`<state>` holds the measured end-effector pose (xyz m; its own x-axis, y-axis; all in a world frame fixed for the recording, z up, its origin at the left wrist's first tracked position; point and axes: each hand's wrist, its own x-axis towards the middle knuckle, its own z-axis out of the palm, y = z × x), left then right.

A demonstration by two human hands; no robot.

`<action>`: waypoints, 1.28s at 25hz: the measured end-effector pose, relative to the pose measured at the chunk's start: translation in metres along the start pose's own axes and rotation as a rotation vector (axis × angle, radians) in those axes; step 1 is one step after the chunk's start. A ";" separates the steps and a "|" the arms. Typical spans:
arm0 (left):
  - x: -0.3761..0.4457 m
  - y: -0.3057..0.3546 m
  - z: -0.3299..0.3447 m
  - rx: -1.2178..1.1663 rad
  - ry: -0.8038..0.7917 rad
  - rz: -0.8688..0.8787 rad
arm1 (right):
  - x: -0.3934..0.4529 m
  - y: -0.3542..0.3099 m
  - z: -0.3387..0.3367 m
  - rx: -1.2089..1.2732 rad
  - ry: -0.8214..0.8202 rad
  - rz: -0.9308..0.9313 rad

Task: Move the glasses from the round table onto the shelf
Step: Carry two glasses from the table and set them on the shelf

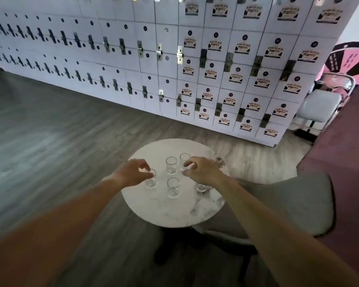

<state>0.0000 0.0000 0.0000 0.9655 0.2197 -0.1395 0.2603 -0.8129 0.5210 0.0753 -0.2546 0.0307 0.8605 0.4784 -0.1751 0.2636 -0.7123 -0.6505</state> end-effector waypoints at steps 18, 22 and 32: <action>0.152 -0.140 0.115 0.170 -0.253 0.080 | 0.132 0.073 0.168 -0.283 -0.145 0.330; 0.159 -0.147 0.116 0.140 -0.217 0.184 | 0.135 0.073 0.182 -0.294 -0.005 0.343; 0.164 -0.038 0.035 0.065 -0.124 0.597 | 0.086 0.020 0.074 -0.176 0.313 0.321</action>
<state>0.1488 0.0478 -0.0726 0.9365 -0.3453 0.0612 -0.3299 -0.8084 0.4875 0.1219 -0.1898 -0.0518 0.9933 0.0612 -0.0982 0.0092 -0.8878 -0.4602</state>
